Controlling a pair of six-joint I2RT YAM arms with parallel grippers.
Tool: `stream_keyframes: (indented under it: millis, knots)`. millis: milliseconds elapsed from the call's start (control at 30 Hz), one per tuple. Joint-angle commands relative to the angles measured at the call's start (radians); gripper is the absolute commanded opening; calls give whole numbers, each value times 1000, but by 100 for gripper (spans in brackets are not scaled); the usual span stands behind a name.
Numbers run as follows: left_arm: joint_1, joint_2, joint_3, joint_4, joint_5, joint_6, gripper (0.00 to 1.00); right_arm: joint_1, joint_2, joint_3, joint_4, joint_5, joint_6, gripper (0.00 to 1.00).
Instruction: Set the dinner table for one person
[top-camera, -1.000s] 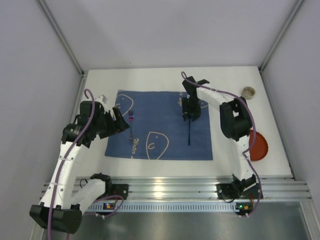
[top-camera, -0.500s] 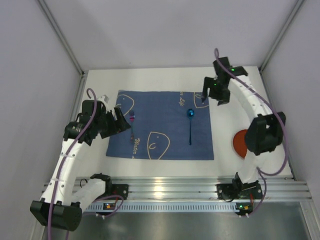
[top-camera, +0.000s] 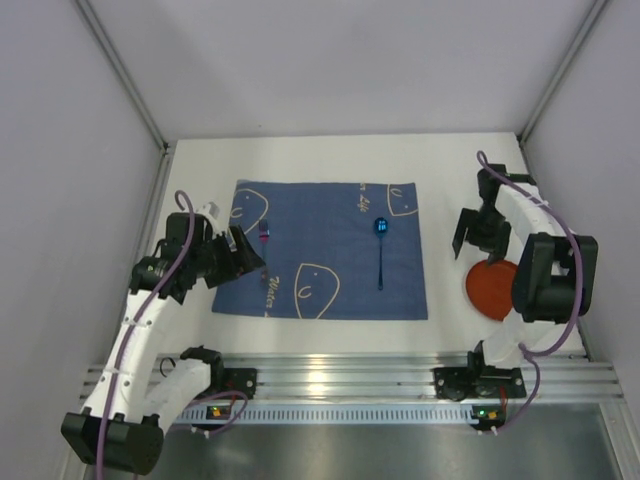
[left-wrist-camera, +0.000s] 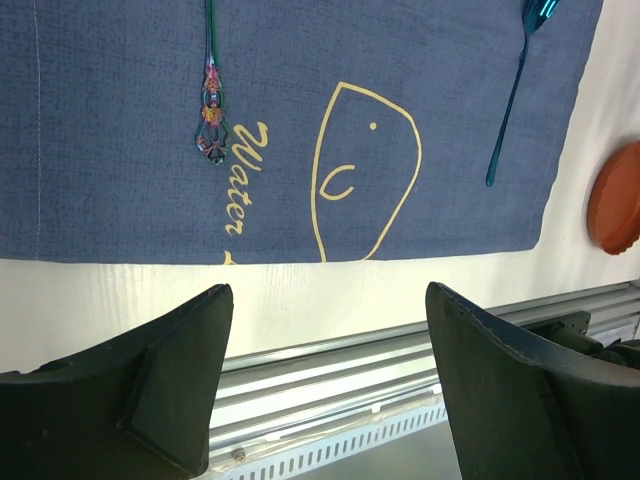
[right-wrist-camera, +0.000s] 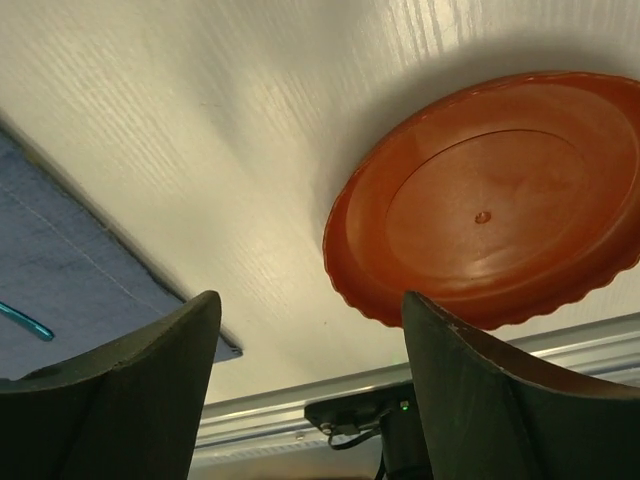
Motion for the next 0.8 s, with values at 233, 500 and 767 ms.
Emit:
stream_keyframes:
  millis: [233, 500, 767]
  knots:
    - [-4, -51, 48, -36, -23, 0, 83, -21, 124, -33, 112, 25, -39, 48]
    - [-4, -28, 111, -72, -36, 17, 83, -23, 181, -67, 161, 45, -44, 33]
    - [-4, -6, 114, -63, -35, 20, 83, -23, 197, -70, 173, 27, -43, 0]
